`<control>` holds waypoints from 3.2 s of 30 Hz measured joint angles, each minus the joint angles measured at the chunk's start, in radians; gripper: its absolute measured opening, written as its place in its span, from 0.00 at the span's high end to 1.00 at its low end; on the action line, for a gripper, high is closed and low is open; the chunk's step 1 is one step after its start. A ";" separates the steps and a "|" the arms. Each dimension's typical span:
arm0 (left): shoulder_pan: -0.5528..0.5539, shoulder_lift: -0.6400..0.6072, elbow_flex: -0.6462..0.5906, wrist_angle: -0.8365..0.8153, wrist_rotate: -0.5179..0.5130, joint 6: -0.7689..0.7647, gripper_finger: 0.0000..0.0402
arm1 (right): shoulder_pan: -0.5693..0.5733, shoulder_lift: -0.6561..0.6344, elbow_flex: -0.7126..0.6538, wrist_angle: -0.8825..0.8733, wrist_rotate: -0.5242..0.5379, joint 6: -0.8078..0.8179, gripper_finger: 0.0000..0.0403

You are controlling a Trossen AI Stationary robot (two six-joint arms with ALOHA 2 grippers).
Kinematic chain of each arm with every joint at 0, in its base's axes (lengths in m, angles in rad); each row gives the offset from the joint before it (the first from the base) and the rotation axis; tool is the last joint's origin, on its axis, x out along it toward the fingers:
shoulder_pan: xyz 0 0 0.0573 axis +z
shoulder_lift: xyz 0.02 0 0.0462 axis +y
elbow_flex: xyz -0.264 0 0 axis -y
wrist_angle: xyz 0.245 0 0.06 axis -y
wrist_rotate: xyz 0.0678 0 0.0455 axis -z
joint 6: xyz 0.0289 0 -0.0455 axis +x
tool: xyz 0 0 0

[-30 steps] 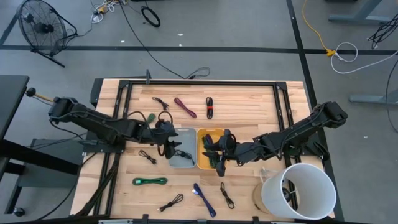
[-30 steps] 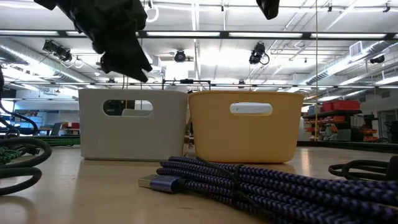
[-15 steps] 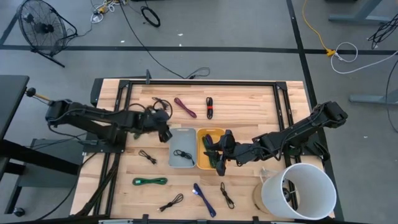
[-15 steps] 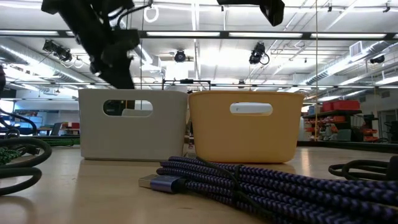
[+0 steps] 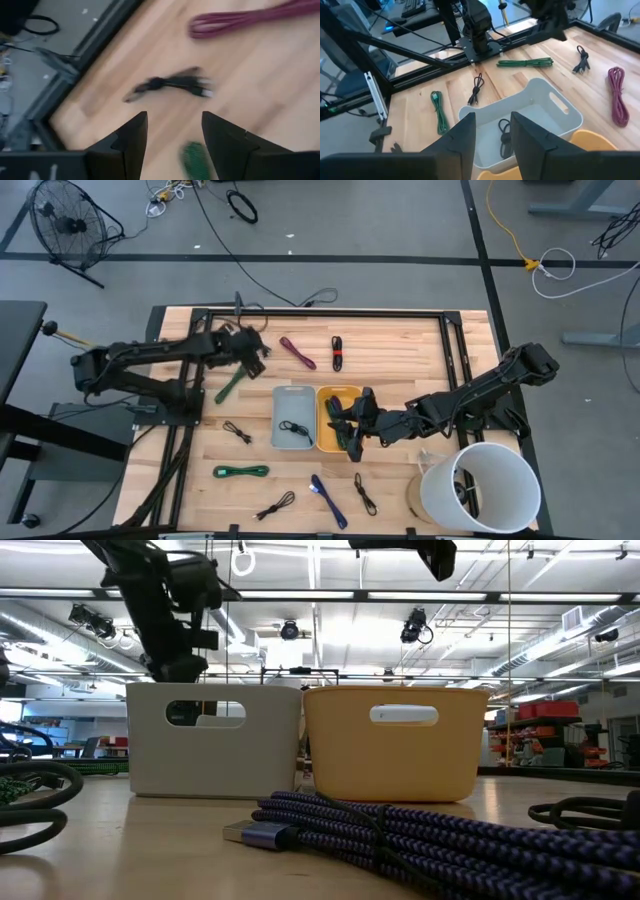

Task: Pick & Place USB Port
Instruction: Put the black charger cable into the gray bin

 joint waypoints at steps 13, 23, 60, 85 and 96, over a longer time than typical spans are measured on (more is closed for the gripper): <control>0.276 0.134 0.002 0.182 0.121 0.367 0.52 | -0.041 0.000 0.000 0.004 0.001 -0.205 0.69; 0.309 0.286 0.000 0.191 0.163 0.845 0.52 | -0.063 0.000 0.000 -0.004 -0.024 -0.241 0.69; 0.286 0.525 0.121 0.235 0.283 1.070 0.68 | -0.089 0.000 0.000 -0.052 -0.024 -0.241 0.69; 0.060 0.401 0.406 -0.371 0.220 0.685 1.00 | -0.112 0.000 0.000 -0.134 -0.024 -0.214 0.69; -0.411 0.155 0.407 -0.397 0.286 0.452 1.00 | -0.112 0.000 0.000 -0.137 -0.024 -0.214 0.69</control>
